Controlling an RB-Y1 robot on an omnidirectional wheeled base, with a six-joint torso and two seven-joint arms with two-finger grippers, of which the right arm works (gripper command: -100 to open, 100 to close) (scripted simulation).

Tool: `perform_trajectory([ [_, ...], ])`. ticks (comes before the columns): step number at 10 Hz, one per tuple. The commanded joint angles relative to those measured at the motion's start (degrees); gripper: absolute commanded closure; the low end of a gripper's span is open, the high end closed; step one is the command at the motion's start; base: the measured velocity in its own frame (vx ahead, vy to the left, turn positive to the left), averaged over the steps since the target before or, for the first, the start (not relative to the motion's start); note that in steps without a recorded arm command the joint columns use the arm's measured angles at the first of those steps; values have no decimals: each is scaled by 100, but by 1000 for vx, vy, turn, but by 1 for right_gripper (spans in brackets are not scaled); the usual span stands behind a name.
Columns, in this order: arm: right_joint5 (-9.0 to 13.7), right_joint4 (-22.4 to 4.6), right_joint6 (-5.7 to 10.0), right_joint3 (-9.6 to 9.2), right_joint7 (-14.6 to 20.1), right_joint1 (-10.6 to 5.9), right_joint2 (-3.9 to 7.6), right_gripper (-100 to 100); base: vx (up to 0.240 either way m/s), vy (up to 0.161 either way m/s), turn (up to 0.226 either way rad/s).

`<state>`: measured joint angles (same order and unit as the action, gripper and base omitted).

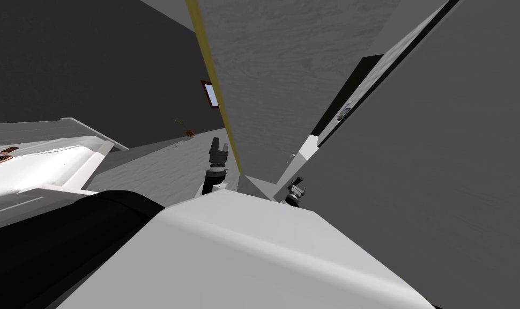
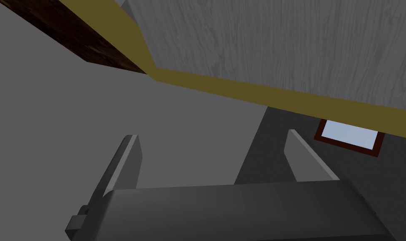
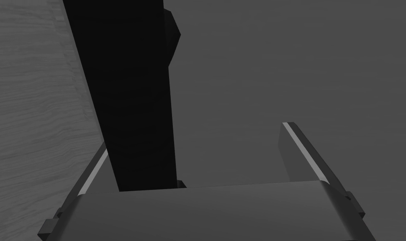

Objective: Push the door open

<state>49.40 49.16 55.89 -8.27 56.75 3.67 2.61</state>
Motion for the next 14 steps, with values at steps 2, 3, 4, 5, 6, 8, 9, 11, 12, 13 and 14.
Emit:
perform_trajectory([
  [2, 44, 48, 18, 137, -17, 163, 176, 100, 4, -6, -21],
  [3, 44, 48, 18, 137, -17, 163, 176, 100, 0, -1, 19],
  [4, 44, 48, 18, 137, -17, 163, 176, 100, -6, -4, 14],
  [5, 46, -183, 59, 185, 23, -84, 70, 100, 15, -10, 110],
  [6, 59, -214, 73, 243, 19, -89, 92, 100, 15, -38, 95],
  [8, 68, -234, 82, 282, 17, -93, 104, 100, 10, -34, 21],
  [9, 68, -209, 82, 282, 17, -93, 104, 100, 0, 0, 0],
  [11, 68, -234, 82, 282, 17, -93, 104, 100, 3, -10, -5],
  [12, 68, -234, 82, 282, 17, -93, 104, 100, 11, -5, 9],
  [13, 68, -234, 82, 282, 17, -93, 104, 100, 15, 4, 15],
  [14, 68, -234, 82, 282, 17, -93, 104, 100, 0, 0, 0],
])
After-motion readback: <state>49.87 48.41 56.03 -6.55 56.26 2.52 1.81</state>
